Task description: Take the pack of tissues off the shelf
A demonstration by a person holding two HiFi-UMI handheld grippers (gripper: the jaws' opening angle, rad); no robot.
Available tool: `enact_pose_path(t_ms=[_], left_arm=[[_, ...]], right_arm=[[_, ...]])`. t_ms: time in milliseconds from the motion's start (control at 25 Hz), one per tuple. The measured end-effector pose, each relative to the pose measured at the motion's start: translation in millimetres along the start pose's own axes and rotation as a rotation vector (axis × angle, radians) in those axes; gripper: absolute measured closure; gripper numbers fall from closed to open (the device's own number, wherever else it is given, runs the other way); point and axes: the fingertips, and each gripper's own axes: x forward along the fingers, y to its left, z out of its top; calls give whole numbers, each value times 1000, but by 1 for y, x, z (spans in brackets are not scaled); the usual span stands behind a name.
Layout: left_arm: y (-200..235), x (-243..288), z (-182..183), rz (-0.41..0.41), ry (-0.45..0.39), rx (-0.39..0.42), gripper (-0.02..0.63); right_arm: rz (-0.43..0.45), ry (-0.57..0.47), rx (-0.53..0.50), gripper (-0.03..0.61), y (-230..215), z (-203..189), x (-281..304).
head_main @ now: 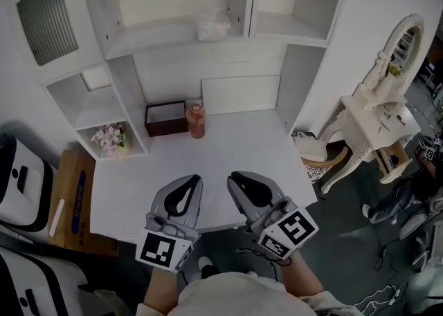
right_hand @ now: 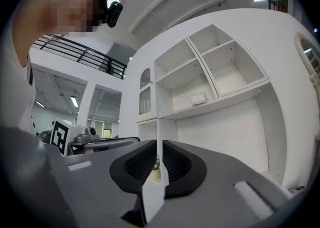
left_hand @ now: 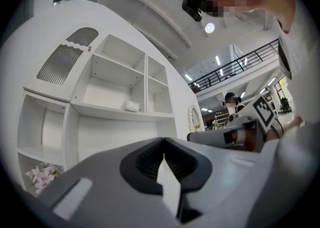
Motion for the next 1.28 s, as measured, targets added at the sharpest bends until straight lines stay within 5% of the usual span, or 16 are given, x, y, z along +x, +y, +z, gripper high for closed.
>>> enact_pose_path(t_ms=[640,1280], left_arm=[[61,-3,-13,-92,-1,-17,612],[74,13,-33,-129,21,-38,612]], right_arm=[[-115,-15,-9,577,11,-8,55],[-174,-8,-4,577,-12,-14,70]])
